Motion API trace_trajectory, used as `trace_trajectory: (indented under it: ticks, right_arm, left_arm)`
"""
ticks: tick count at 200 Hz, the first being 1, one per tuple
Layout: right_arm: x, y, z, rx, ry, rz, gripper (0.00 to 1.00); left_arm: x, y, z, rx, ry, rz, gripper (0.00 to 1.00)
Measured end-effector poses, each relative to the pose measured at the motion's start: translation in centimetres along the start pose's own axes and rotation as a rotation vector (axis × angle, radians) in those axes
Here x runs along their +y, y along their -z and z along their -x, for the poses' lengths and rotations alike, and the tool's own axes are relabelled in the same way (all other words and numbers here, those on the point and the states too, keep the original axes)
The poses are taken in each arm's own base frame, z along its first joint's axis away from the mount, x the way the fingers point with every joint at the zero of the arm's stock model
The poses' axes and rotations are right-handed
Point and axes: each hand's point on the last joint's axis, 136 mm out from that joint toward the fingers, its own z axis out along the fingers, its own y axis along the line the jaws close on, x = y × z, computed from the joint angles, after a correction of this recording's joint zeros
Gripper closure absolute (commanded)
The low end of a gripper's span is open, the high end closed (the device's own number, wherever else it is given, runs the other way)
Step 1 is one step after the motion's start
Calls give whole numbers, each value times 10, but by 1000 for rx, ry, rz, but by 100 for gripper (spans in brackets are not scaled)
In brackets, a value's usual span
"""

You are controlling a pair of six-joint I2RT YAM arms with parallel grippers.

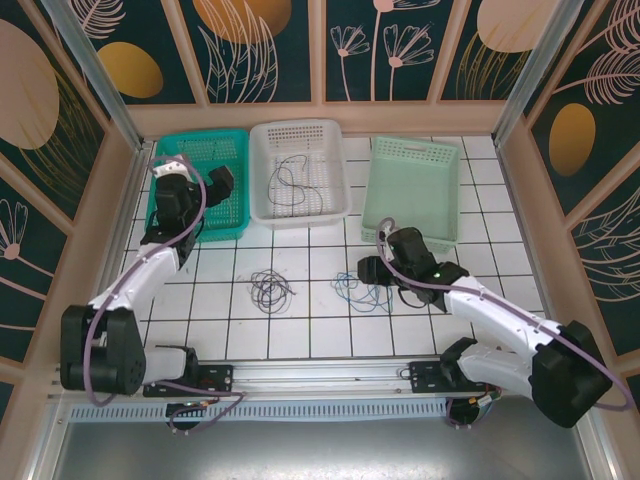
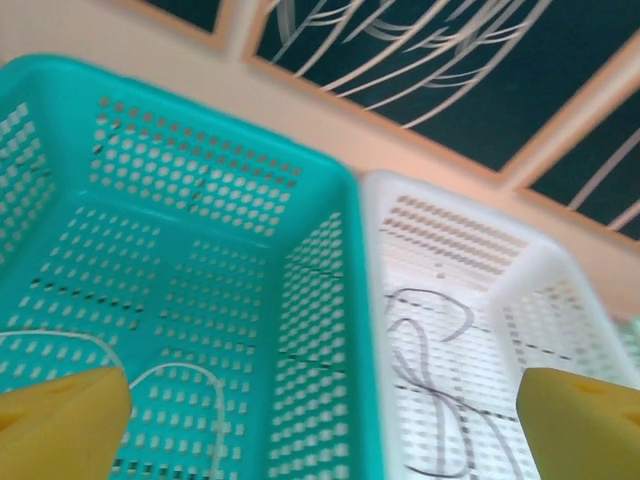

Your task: Untangle the cables

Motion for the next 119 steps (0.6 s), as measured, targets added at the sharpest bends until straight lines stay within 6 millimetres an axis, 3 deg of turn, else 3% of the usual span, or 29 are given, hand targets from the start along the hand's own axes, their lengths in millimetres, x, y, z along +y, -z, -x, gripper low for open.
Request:
trace_trajectory:
  ticks: [35,60,75,97,119]
  right_arm:
    - [-9,-17,-11,55,-8,-34,54]
    - [-17,-24,-16,75,-12,-70,87]
    - [-20,-25,-14,66,-12,-87,100]
    - [-17,-17,-3,11,3,-92,100]
    - [4,7,19,-112,42,-32,100]
  left_arm:
    - [-30,25,3,-46,-30,-109,1]
    - [-40,34,-6,-40,-45,-161,2]
    - [-45,38,-13,-27,-54,-189,1]
    - [-50,40,-20,-10,-66,-223,1]
    - [-61,43,-23,-2,-79,-284,2]
